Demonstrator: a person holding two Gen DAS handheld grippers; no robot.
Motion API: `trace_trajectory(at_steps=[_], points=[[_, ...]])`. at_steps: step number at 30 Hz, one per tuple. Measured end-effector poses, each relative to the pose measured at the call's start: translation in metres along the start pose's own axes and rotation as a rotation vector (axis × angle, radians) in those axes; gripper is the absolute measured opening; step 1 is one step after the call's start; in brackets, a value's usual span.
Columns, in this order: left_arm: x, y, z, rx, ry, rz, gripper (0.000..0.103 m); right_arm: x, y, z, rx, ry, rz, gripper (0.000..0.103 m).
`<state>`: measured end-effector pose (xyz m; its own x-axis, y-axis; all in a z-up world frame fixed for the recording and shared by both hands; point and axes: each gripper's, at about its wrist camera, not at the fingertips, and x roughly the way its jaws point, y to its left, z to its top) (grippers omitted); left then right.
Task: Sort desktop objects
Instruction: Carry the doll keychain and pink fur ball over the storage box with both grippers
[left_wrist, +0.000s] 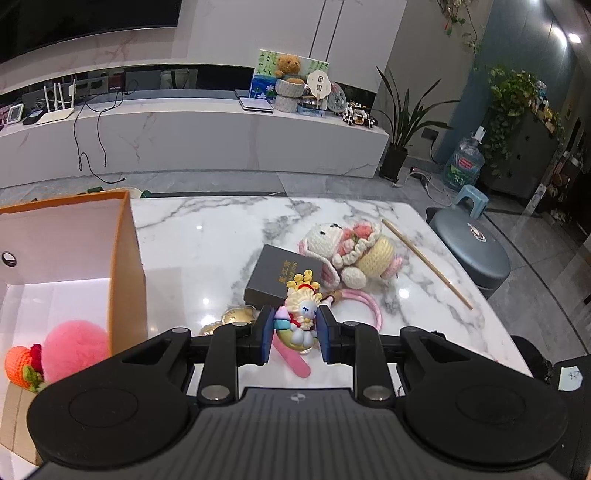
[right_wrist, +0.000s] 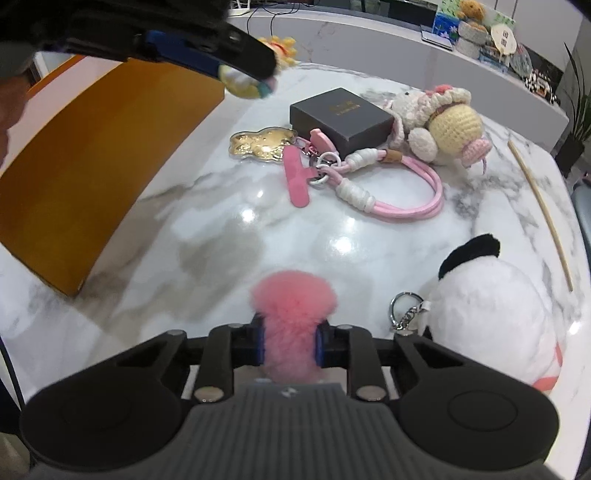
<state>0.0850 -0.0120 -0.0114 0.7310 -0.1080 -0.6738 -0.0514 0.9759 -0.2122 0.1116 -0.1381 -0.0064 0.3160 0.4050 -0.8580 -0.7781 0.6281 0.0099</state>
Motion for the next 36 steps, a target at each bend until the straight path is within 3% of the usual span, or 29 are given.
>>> trace_trajectory(at_steps=[8,20,36], points=[[-0.01,0.012,0.005,-0.019,-0.015,0.007,0.028,-0.017,-0.001,0.01,0.031,-0.037,0.005,0.023],[-0.041,0.04,0.012,-0.018,-0.032,0.01,0.028,-0.074,0.0,0.059,0.109,-0.232,0.015,0.023],[-0.091,0.111,0.011,-0.033,-0.063,0.098,0.028,-0.082,0.079,0.117,0.045,-0.345,0.122,0.023]])
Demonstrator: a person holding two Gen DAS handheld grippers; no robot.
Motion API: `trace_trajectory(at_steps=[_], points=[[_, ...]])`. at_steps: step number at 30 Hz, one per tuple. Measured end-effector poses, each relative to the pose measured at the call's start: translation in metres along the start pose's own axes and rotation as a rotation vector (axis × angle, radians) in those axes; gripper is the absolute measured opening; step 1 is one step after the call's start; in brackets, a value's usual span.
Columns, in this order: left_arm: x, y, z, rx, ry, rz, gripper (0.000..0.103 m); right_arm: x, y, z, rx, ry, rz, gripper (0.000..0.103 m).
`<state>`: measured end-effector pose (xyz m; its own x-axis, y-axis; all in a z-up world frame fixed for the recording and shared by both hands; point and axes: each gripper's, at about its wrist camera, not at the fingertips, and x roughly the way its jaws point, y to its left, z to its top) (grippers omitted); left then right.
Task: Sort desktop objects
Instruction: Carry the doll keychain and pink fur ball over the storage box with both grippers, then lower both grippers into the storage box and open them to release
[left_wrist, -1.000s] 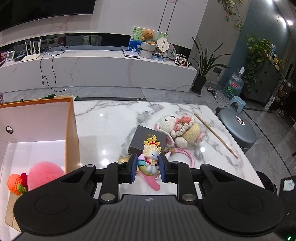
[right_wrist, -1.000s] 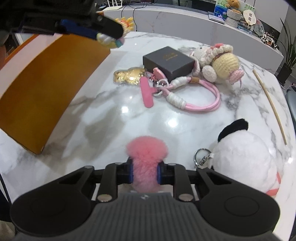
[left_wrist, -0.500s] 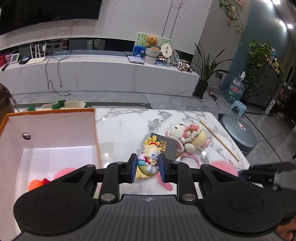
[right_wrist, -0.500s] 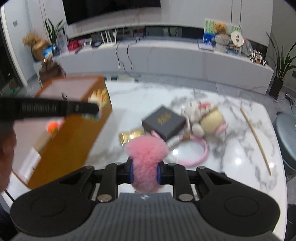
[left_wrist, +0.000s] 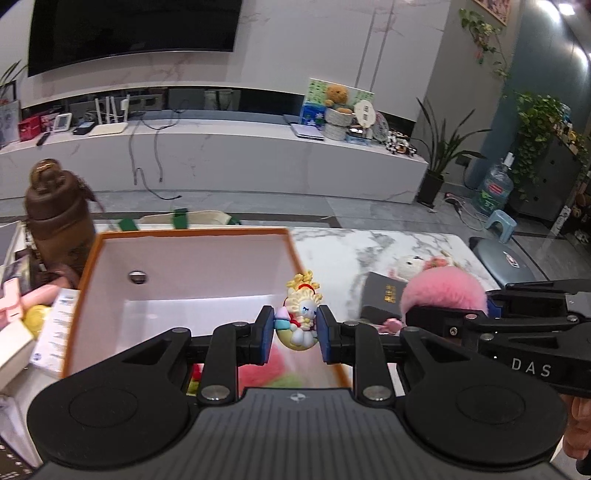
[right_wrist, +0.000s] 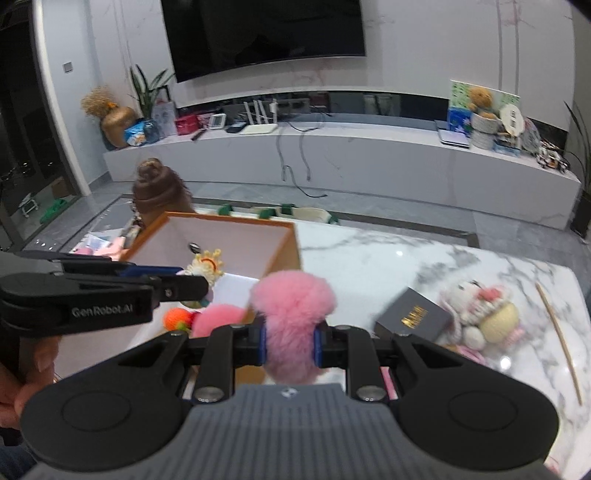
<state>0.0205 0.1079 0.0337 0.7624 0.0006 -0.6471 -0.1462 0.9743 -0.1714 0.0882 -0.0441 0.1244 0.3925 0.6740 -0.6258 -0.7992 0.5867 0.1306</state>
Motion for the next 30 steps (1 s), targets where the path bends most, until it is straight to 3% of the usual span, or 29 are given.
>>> trace_trajectory(at_steps=[15,23,30], points=[[0.005,0.069,0.009,-0.048,0.043,0.097,0.028,0.056,0.058,0.024,-0.031,-0.003,0.075,0.023],[0.024,0.081,0.006,-0.041,0.095,0.115,0.028,0.091,0.076,0.025,-0.035,0.042,0.09,0.023],[0.045,0.086,0.009,-0.016,0.131,0.154,0.028,0.122,0.081,0.025,-0.063,0.074,0.054,0.023]])
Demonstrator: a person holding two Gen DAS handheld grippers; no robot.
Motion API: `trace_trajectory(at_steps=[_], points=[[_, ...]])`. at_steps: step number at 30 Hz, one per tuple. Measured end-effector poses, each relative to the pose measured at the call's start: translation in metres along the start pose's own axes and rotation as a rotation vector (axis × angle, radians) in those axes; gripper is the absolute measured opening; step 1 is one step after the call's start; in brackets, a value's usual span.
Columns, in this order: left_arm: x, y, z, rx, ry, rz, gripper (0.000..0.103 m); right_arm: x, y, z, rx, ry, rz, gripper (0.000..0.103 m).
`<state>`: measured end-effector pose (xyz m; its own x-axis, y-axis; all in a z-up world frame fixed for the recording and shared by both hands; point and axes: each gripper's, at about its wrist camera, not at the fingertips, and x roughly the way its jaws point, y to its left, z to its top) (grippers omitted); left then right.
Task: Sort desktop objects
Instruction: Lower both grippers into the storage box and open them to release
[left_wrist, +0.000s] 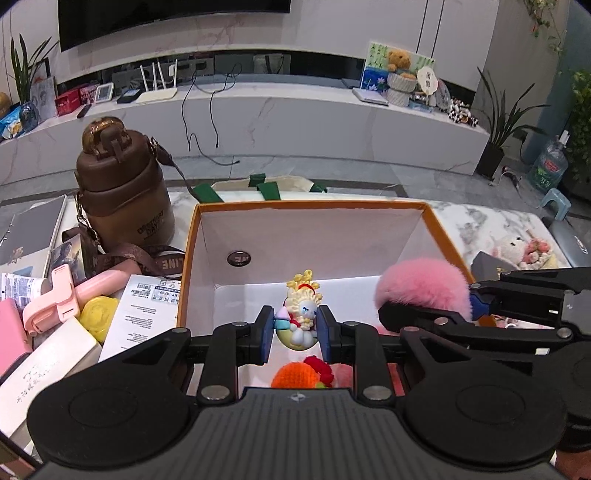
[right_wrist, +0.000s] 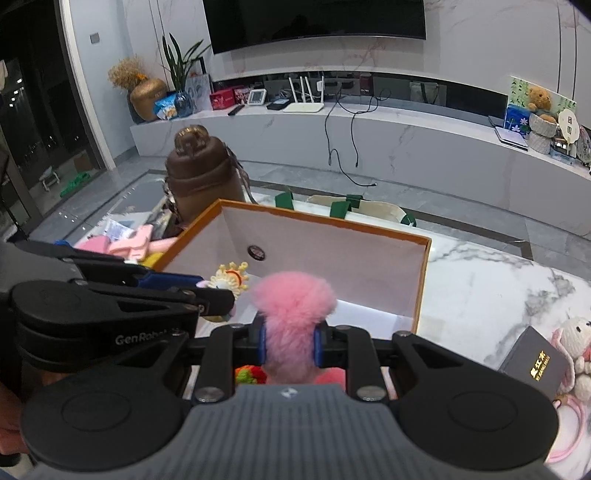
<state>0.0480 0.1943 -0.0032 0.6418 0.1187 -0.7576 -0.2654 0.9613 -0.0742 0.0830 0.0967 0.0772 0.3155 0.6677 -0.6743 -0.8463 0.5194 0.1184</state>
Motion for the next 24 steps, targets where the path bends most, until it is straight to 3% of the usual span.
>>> trace_trajectory(at_steps=[15,24], points=[[0.03,0.007,0.006,-0.035,0.106,0.012,0.028,0.033,-0.008,0.007,0.046,0.043,-0.014,0.024],[0.035,0.008,0.006,-0.029,0.121,0.009,0.028,0.044,-0.006,0.009,0.038,0.077,-0.026,0.025]])
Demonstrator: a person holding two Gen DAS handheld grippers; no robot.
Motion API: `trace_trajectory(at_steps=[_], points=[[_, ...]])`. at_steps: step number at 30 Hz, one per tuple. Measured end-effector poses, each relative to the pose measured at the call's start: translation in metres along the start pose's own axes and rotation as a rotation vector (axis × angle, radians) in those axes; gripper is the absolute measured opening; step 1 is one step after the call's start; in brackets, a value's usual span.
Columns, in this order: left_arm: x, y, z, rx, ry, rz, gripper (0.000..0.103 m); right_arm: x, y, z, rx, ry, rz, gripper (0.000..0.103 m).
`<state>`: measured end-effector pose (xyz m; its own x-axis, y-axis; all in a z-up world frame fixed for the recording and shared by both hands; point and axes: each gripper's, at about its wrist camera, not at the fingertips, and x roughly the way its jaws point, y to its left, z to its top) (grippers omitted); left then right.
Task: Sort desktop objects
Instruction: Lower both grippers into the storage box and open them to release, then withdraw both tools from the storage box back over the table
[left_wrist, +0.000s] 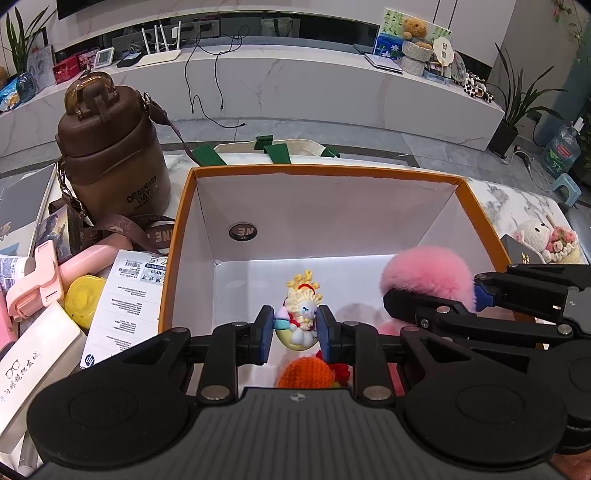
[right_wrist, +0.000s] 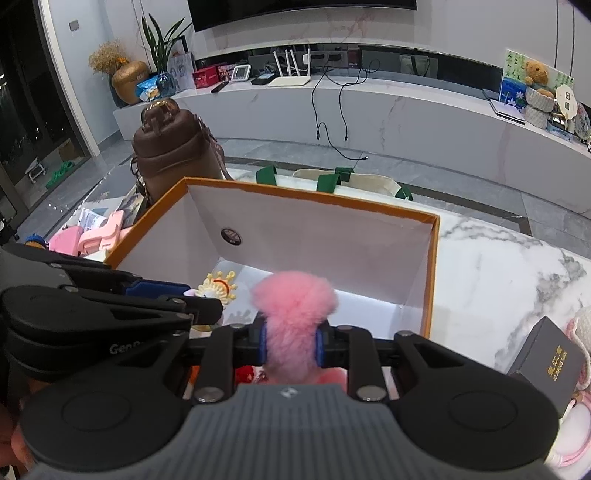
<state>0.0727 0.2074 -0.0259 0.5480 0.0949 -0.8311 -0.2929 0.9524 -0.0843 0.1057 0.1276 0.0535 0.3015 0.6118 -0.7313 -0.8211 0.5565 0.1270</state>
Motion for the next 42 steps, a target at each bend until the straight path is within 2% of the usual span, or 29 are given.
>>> trace_trajectory(at_steps=[9,13,16,18,20,21,22,23,24,27,32,42], points=[[-0.001,0.001,0.001,-0.016,0.012,-0.014,0.029,-0.001,-0.001,0.0,0.008,-0.007,0.001,0.025],[-0.005,0.005,0.002,-0.036,0.009,-0.03,0.029,-0.004,-0.004,0.0,0.028,-0.022,0.029,0.029],[-0.008,0.006,0.002,-0.045,0.009,-0.03,0.029,-0.007,-0.002,0.001,0.02,-0.033,0.016,0.035],[-0.01,0.006,0.003,-0.053,0.006,-0.033,0.029,-0.009,-0.002,0.002,0.019,-0.042,-0.01,0.046],[-0.012,0.007,0.003,-0.054,-0.006,-0.031,0.03,-0.012,-0.006,0.002,0.028,-0.054,-0.003,0.052],[-0.013,0.006,0.003,-0.05,-0.016,-0.023,0.031,-0.014,-0.008,0.003,0.034,-0.06,0.006,0.055],[-0.015,0.005,0.004,-0.044,-0.028,-0.001,0.044,-0.016,-0.009,0.003,0.039,-0.065,0.014,0.055],[-0.016,0.005,0.004,-0.043,-0.038,0.027,0.063,-0.018,-0.009,0.004,0.042,-0.069,0.013,0.055],[-0.017,0.005,0.004,-0.042,-0.049,0.047,0.066,-0.019,-0.009,0.004,0.043,-0.075,0.01,0.055],[-0.02,0.007,0.005,-0.055,-0.058,0.024,0.068,-0.025,-0.009,0.005,0.049,-0.088,0.026,0.057],[-0.023,0.005,0.005,-0.049,-0.069,0.028,0.068,-0.032,-0.007,0.005,0.044,-0.105,0.03,0.059],[-0.039,-0.006,0.005,-0.013,-0.137,0.067,0.069,-0.044,-0.009,0.0,0.042,-0.119,0.027,0.062]])
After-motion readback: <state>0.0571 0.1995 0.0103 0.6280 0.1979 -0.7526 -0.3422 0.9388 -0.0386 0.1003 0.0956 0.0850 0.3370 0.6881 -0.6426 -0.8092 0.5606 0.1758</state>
